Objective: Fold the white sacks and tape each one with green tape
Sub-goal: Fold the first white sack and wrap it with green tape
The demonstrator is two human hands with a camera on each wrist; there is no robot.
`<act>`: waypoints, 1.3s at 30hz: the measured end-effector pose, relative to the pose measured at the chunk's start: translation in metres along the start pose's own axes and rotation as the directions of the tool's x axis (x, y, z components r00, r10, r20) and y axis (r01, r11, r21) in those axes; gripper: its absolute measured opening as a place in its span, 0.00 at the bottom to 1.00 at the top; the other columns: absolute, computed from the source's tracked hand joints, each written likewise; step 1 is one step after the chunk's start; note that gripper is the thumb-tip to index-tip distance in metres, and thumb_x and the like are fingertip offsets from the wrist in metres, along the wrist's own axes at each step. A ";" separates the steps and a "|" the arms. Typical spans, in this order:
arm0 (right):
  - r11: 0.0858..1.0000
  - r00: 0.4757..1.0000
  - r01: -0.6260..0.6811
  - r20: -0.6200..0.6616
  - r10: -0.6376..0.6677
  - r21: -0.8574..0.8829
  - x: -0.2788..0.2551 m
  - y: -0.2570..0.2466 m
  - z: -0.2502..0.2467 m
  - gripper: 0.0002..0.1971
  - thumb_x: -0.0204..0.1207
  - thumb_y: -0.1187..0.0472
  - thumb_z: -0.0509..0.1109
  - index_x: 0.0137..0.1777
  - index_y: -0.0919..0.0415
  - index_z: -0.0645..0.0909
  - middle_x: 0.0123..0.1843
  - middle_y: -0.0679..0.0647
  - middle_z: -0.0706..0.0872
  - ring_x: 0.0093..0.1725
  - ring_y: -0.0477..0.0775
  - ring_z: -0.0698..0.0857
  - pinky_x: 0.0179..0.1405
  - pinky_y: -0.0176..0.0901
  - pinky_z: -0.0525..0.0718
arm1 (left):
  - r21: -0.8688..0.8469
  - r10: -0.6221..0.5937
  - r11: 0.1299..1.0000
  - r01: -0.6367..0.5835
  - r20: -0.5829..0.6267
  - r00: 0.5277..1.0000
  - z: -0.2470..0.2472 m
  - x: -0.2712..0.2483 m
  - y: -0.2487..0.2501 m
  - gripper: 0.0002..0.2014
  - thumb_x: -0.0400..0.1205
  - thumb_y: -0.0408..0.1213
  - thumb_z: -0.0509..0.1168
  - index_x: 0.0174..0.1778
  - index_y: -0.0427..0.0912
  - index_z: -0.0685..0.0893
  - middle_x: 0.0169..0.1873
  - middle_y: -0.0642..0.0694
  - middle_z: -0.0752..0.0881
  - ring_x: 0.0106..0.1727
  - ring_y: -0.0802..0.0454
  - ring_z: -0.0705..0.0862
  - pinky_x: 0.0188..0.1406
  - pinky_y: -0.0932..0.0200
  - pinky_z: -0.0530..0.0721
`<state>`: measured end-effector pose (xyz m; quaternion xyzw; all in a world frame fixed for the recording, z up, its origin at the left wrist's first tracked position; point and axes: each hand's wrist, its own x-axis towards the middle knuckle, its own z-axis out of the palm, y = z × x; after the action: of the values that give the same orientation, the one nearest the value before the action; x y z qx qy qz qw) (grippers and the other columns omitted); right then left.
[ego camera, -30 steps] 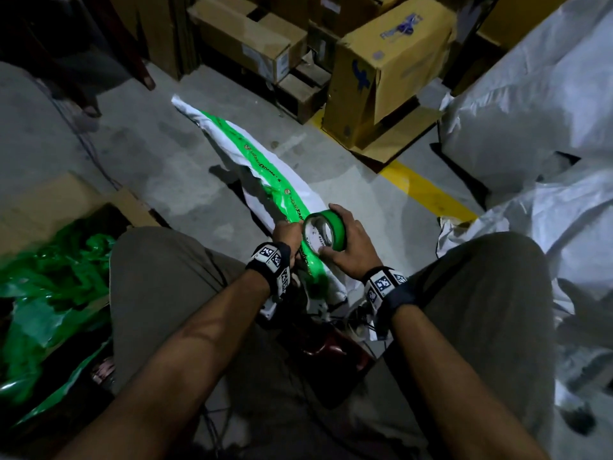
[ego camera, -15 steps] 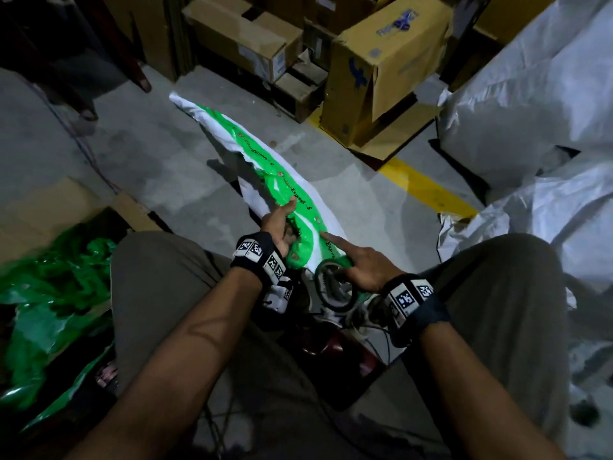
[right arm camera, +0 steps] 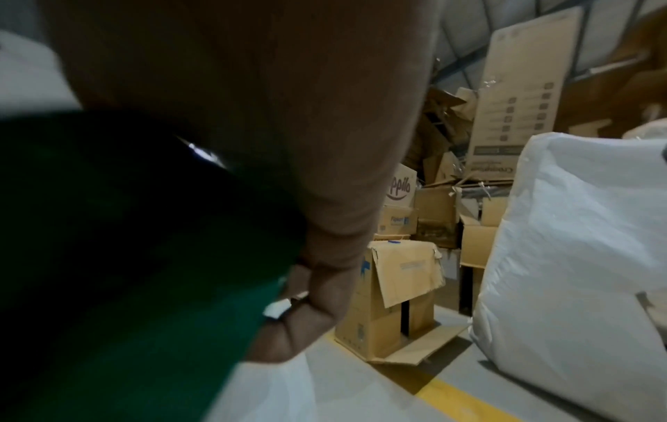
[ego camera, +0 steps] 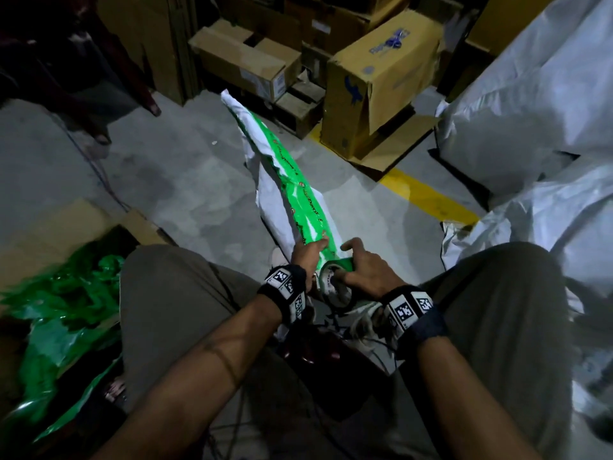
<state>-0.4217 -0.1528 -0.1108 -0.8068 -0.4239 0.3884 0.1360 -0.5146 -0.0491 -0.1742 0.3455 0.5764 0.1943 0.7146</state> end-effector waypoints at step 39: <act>0.968 0.884 0.234 -0.435 -0.172 0.093 -0.018 0.008 0.003 0.39 0.66 0.50 0.67 0.81 0.36 0.66 0.68 0.51 0.86 0.63 0.63 0.84 0.55 0.51 0.81 | 0.399 0.129 -0.681 -0.614 0.890 0.436 -0.005 -0.010 0.123 0.49 0.69 0.43 0.77 0.84 0.63 0.60 0.85 0.50 0.66 0.87 0.40 0.57 0.86 0.34 0.51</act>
<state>-0.4250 -0.1728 -0.1077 -0.8108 -0.4377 0.2172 0.3223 -0.5075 0.0298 -0.0795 0.9955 0.0713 -0.0620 -0.0092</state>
